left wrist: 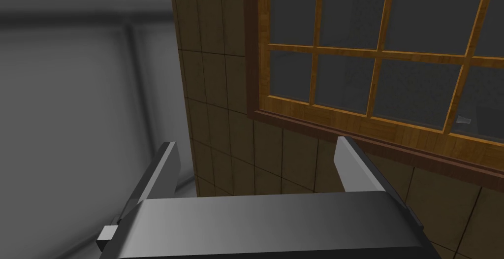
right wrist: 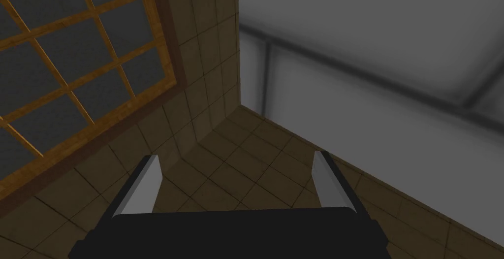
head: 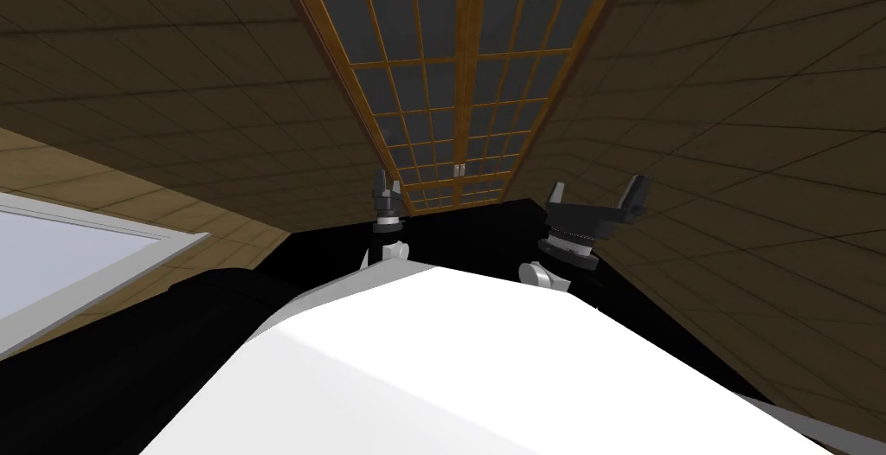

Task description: Pull the door open

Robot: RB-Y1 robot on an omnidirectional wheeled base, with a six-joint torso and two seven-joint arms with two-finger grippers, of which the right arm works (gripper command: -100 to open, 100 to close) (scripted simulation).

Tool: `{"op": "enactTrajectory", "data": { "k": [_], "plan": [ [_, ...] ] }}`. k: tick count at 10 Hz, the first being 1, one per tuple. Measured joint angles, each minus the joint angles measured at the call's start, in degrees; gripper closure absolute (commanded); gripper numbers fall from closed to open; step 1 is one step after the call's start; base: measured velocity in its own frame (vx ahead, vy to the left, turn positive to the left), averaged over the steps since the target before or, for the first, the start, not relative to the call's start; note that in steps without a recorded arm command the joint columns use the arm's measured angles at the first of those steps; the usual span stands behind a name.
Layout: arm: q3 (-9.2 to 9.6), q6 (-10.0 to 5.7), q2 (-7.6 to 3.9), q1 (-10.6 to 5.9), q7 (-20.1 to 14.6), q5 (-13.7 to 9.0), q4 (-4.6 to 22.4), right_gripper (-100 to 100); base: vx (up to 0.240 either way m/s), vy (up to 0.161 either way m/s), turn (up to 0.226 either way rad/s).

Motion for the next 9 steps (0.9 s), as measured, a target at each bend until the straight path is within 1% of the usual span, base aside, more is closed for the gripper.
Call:
{"op": "enactTrajectory", "data": {
  "k": [1, 2, 5, 6, 9],
  "plan": [
    [0.46, -0.49, -0.39, -0.2, -0.9, -0.6, 1.3, -100, 0.133, 0.008, 0.11],
    [0.63, -0.88, -1.01, -0.84, -2.2, -1.5, 3.1, -100, 0.129, 0.011, 0.073],
    [2.08, -1.85, -2.19, -1.42, -5.5, -3.5, 6.7, -100, 0.144, 0.017, 0.102],
    [2.35, -2.43, -3.02, -1.35, -7.1, -4.5, 8.1, -100, 0.152, -0.004, 0.085],
    [3.61, -3.21, -3.88, -2.54, -10.0, -6.4, 11.9, -100, 0.125, -0.005, 0.094]
  ]
}}
